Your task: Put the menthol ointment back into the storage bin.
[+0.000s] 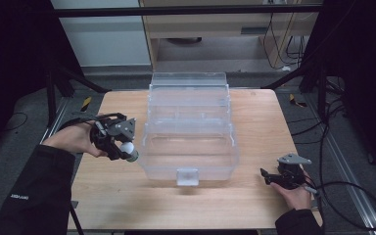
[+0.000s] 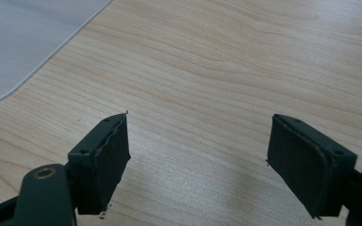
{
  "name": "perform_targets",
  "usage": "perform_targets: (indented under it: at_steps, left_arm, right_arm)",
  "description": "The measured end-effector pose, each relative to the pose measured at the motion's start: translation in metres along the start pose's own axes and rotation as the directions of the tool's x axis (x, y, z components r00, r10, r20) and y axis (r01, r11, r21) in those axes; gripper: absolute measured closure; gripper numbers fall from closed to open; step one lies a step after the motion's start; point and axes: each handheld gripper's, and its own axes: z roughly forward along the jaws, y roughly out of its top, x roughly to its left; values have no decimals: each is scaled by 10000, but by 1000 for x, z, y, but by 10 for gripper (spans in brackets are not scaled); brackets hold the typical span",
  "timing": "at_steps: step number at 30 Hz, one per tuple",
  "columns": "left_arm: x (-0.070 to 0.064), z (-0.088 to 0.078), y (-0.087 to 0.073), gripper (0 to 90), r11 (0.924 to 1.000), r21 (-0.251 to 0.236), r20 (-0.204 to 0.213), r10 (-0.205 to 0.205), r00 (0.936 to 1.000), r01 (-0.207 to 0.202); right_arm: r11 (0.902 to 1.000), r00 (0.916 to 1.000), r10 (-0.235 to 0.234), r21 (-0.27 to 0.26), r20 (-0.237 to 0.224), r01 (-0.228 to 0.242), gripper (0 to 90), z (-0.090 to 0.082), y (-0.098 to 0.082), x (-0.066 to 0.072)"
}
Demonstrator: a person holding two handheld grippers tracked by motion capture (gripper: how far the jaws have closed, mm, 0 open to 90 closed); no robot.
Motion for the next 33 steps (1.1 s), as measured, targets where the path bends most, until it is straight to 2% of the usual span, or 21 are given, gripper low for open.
perform_targets:
  at_steps: [7,14,33]
  left_arm:
    - [8,9,10,504,9998,-34,135,208,9997,-208]
    - [15,24,21,504,9992,13,258,388,9989,-388]
    - [20,56,25,504,9989,139,727,446,9964,-458]
  right_arm:
    - [10000,10000,3,-48,2,-3,220,0,0,0]
    - [9998,9997,-69,-199,-252,64,245,0,0,-1]
    - [9994,9991,-275,-217,-308,268,251,2,0,0]
